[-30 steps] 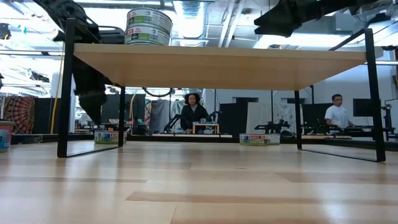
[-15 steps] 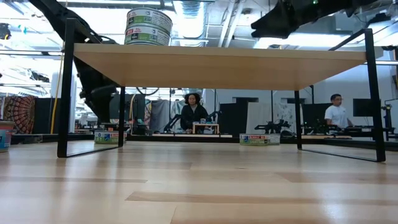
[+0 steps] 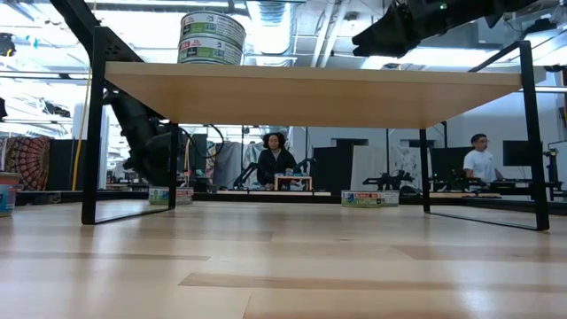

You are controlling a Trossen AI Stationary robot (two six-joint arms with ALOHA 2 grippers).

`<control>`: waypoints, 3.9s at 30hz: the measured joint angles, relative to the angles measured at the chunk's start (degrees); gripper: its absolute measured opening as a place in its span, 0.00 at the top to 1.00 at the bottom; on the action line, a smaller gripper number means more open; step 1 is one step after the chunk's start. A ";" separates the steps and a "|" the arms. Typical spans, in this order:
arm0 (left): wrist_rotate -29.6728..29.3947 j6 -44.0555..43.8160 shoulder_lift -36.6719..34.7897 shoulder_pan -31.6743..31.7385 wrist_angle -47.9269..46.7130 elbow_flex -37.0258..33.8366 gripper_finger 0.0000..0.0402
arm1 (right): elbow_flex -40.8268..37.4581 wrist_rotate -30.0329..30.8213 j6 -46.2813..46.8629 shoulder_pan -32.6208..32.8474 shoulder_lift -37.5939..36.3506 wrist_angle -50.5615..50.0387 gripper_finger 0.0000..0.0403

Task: Stack canned seafood by type on shelf
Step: Stack the green tuna can on top of the green tuna can on the shelf

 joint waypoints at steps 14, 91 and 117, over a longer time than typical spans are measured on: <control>1.96 -0.94 3.27 0.42 -2.75 2.01 1.00 | 0.00 -0.06 -0.02 -0.65 0.05 -0.49 0.30; -17.33 24.39 5.11 -15.98 -2.42 6.82 0.51 | 0.02 -0.04 2.56 -1.82 0.07 -5.61 0.30; 6.81 2.43 -14.58 -21.21 -17.87 26.96 0.72 | 0.02 -0.04 3.04 -4.15 0.05 -7.60 0.30</control>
